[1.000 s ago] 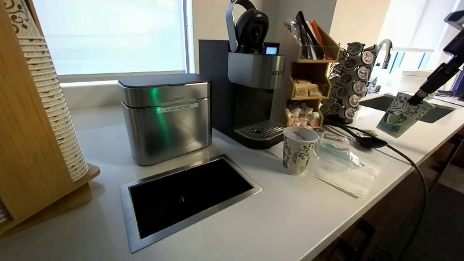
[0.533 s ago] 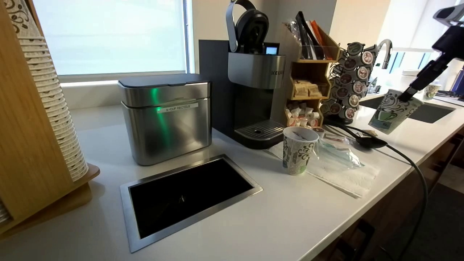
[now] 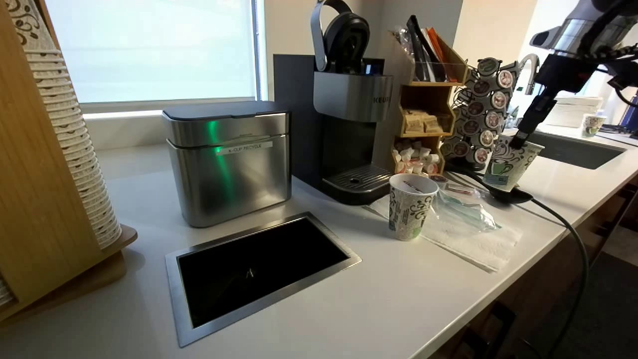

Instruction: Put the item in the cup into the other cup

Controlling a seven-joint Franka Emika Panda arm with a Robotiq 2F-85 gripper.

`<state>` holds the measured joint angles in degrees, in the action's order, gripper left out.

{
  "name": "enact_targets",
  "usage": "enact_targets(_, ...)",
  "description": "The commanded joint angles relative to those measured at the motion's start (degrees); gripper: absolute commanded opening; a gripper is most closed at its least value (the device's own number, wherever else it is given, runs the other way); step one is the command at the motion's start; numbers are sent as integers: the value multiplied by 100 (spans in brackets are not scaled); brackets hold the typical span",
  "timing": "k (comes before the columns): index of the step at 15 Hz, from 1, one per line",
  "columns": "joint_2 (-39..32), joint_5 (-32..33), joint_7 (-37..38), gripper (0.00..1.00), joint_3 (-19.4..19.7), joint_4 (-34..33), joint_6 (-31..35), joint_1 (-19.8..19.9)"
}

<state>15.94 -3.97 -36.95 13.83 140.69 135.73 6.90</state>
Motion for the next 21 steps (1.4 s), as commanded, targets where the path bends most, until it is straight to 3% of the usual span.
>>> enact_targets(1, -453, 180, 260, 1, -56, -317, -72, -16)
enact_targets(8, -892, 504, 654, 4, -302, -586, -82, -4)
enact_targets(9, -925, 563, 724, 29, -329, -605, -93, 1)
enact_targets(11, -976, 631, 809, 36, -366, -640, -110, 5)
enact_targets(16, -858, 623, 867, 73, -420, -593, -97, -12)
enact_targets(19, -178, 411, 750, 95, -480, -229, 49, -98)
enact_targets(21, 285, -129, 338, 100, -405, -19, 173, -275)
